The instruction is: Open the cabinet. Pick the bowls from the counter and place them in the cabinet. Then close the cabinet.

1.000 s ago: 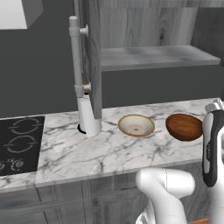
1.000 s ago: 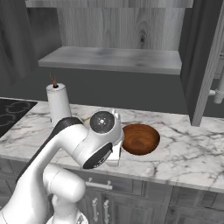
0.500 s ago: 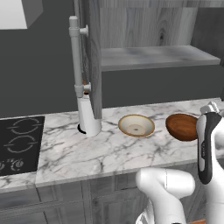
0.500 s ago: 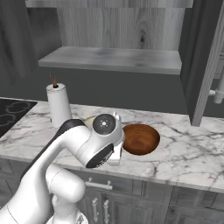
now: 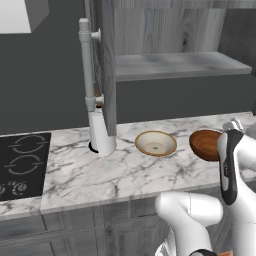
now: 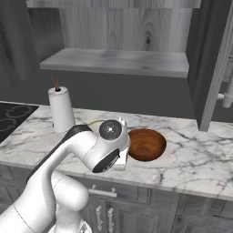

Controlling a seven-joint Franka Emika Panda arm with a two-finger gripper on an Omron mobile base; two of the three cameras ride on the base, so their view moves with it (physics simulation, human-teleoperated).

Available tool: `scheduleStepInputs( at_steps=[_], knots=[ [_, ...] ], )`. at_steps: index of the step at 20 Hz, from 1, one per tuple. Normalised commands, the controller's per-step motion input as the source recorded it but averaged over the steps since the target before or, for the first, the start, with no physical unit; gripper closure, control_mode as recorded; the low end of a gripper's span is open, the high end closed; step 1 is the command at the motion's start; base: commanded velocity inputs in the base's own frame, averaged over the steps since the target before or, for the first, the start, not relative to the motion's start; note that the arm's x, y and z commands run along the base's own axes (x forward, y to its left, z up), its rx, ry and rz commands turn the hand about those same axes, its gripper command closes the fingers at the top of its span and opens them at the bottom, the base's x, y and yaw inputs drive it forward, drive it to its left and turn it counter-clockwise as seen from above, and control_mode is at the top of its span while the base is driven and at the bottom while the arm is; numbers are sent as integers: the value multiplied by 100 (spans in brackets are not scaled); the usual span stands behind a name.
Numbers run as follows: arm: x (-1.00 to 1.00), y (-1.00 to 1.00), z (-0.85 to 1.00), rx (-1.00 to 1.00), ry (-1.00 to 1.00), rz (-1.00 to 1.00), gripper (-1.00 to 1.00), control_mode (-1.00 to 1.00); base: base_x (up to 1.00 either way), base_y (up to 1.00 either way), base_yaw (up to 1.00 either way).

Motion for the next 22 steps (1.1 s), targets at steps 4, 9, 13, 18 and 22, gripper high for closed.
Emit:
scheduleStepInputs(
  at_steps=[4,9,13,18,22],
  knots=[
    [20,-3,-22,0,0,0,-100,-100,0,0,0],
    [27,0,-21,0,0,0,-100,-100,0,0,0],
    [25,-1,-24,0,0,0,-100,-100,0,0,0],
    [19,-16,-24,0,0,0,-100,-100,0,0,0],
    [19,-32,-18,0,0,1,-100,-100,0,0,0]
  ],
)
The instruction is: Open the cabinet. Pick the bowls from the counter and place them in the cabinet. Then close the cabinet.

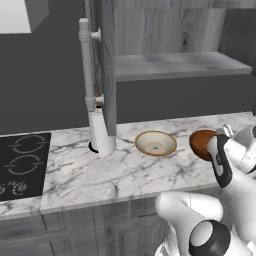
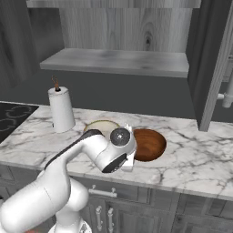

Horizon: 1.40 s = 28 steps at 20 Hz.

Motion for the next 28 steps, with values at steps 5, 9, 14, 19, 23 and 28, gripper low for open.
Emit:
scheduleStepInputs(
  at_steps=[5,9,14,19,23,28],
  knots=[
    [32,-36,-14,0,0,0,-100,-100,0,0,0],
    [33,-17,-14,0,0,0,-100,-100,0,0,0],
    [20,-15,-25,0,0,0,-100,-100,0,0,0],
    [3,-30,-30,0,0,0,-100,-100,0,0,0],
    [7,-22,-29,0,0,0,-100,-100,0,0,0],
    [15,-7,-26,0,0,0,-100,-100,0,0,0]
  ],
)
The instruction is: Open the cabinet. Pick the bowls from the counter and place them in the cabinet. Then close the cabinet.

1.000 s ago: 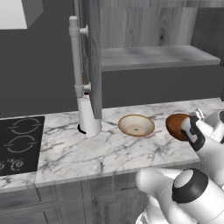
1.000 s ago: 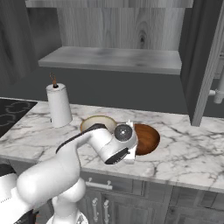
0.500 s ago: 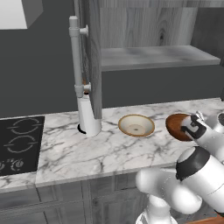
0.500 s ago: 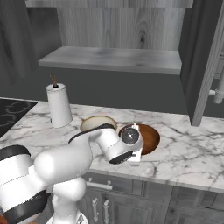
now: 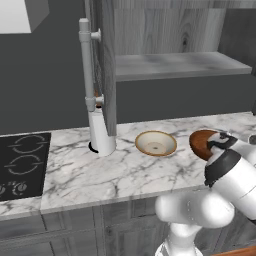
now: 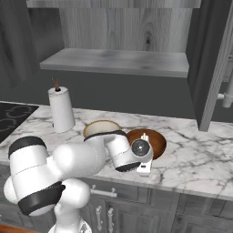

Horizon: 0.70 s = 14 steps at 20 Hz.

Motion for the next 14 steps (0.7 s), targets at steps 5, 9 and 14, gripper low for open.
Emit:
scheduleStepInputs(
  at_steps=[5,9,14],
  knots=[
    [4,0,-27,0,0,0,100,-100,0,0,0],
    [4,-4,-29,0,0,0,100,-100,0,0,0],
    [0,-8,-24,0,0,0,100,-100,0,0,0]
  ],
)
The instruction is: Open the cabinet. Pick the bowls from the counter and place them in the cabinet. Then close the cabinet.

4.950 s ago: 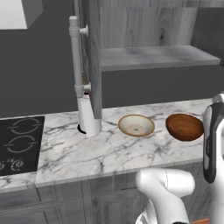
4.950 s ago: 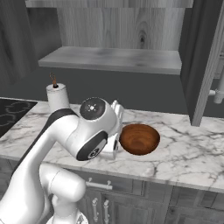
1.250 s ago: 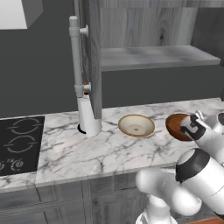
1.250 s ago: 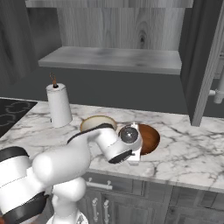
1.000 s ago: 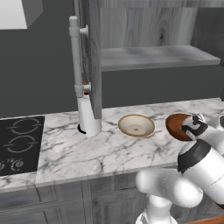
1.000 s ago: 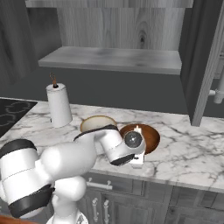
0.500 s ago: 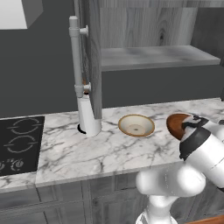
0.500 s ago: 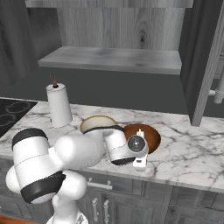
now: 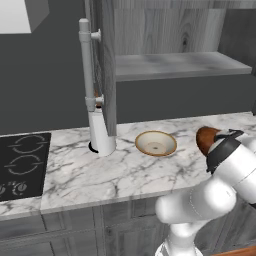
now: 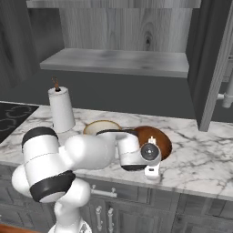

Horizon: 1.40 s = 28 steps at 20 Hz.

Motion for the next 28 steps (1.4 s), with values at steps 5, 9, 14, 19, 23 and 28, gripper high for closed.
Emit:
scheduleStepInputs(
  at_steps=[5,9,14,19,23,28],
  knots=[
    [-29,-9,4,0,-13,0,100,-100,0,0,0],
    [-46,-3,41,0,-23,2,100,-100,0,0,0],
    [-22,0,64,0,-12,4,100,-100,0,0,0],
    [-23,0,58,0,-8,7,100,-100,0,0,0],
    [-36,0,56,0,-10,9,100,-100,0,0,0],
    [-38,0,59,0,-11,8,100,-100,0,0,0]
  ],
)
